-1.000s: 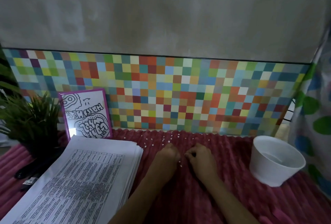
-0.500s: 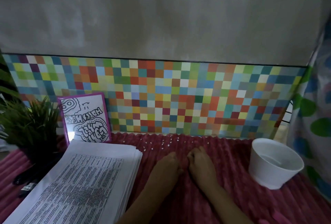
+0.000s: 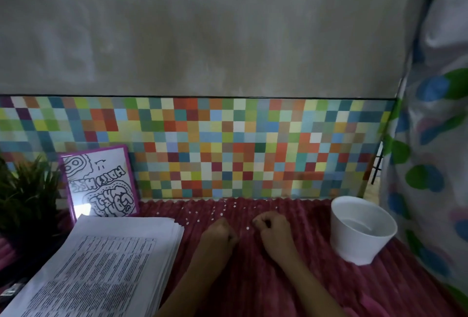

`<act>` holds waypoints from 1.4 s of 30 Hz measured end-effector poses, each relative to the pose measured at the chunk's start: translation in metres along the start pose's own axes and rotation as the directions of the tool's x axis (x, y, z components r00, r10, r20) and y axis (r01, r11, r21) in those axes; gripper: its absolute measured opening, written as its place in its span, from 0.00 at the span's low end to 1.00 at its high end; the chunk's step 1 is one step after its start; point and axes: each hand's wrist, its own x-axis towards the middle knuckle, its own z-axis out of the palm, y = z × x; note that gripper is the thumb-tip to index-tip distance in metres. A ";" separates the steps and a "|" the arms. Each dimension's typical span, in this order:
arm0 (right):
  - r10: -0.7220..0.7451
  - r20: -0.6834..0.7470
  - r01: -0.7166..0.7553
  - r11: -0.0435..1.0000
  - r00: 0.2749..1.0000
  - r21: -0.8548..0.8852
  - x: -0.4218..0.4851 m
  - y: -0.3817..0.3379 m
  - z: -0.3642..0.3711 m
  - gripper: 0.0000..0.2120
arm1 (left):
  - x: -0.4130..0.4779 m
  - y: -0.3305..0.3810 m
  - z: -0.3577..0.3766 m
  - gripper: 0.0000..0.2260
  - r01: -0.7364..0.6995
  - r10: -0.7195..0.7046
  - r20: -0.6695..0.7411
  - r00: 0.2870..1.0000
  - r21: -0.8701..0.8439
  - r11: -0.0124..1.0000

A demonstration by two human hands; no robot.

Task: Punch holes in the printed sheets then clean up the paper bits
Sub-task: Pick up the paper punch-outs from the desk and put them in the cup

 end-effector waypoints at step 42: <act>0.053 0.018 -0.031 0.791 0.998 -0.611 0.027 -0.010 -0.237 0.15 | 0.090 0.206 0.078 0.09 -0.112 0.108 0.132 0.985 0.022 0.993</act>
